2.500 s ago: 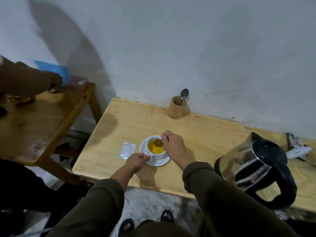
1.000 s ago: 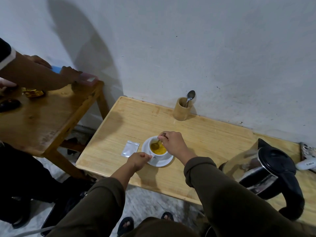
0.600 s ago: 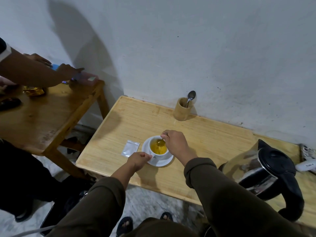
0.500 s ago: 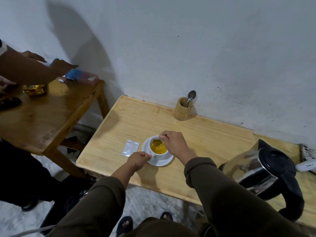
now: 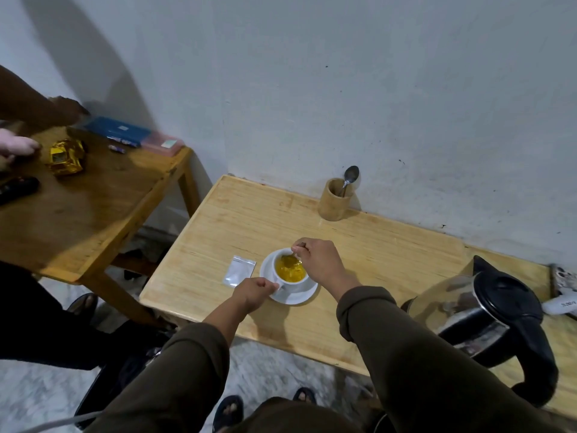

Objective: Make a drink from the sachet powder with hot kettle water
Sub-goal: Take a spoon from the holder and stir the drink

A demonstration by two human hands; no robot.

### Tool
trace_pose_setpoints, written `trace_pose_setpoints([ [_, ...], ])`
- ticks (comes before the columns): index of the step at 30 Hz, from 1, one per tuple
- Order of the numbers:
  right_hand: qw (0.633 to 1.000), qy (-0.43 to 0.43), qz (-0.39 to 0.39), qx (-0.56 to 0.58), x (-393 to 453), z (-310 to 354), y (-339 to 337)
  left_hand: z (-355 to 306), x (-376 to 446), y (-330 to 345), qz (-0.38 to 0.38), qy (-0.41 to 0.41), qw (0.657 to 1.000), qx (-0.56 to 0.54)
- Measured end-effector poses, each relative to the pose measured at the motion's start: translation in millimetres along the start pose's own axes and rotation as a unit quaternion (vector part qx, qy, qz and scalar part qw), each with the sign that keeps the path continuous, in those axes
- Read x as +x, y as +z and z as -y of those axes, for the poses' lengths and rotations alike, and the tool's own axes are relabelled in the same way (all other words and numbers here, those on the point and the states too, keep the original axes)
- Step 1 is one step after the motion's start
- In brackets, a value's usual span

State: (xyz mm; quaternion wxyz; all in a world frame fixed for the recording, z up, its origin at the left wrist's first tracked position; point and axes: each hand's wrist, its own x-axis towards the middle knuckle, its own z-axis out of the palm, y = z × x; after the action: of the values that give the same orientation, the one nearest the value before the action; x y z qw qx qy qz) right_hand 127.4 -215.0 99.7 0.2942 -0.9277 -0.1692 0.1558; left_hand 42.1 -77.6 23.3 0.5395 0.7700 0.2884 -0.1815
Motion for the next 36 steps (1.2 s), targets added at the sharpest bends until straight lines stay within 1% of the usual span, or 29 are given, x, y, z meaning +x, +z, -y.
trace_pose_setpoints([
  [6, 0.999, 0.017, 0.024, 0.030, 1.9, -2.7, -2.5, 1.1, 0.1, -0.5, -0.001, -0.001, 1.000, -0.001],
  [12, 1.000, 0.023, -0.015, 0.000, 0.8, -4.7, -6.4, 0.3, 1.1, -0.4, -0.002, 0.002, 1.000, 0.004],
  [17, 1.000, 0.002, 0.014, 0.004, -1.1, -1.9, -5.2, -0.2, 0.2, -0.5, -0.001, 0.002, 1.000, 0.007],
  [21, 0.999, 0.019, 0.038, 0.031, 0.1, -1.9, -6.7, -1.3, -1.2, -0.9, 0.000, 0.003, 1.000, 0.013],
  [25, 1.000, 0.023, 0.005, -0.007, -0.9, -2.6, -9.1, -2.0, -2.4, -0.7, -0.006, 0.004, 1.000, 0.014],
  [28, 1.000, 0.020, -0.011, -0.014, -2.1, -1.4, -7.4, -2.5, -3.4, -0.8, -0.008, 0.003, 1.000, 0.013],
  [30, 1.000, 0.013, -0.004, -0.013, -2.8, 0.4, -5.5, -2.4, -3.6, -0.9, -0.009, 0.003, 1.000, 0.014],
  [33, 1.000, 0.005, 0.027, -0.004, -2.4, 1.9, -4.3, -2.4, -3.6, -0.6, -0.008, 0.002, 1.000, 0.010],
  [36, 0.999, 0.019, 0.042, 0.017, -0.2, 1.6, -6.4, -2.5, -3.5, -0.7, -0.005, 0.001, 1.000, 0.004],
])
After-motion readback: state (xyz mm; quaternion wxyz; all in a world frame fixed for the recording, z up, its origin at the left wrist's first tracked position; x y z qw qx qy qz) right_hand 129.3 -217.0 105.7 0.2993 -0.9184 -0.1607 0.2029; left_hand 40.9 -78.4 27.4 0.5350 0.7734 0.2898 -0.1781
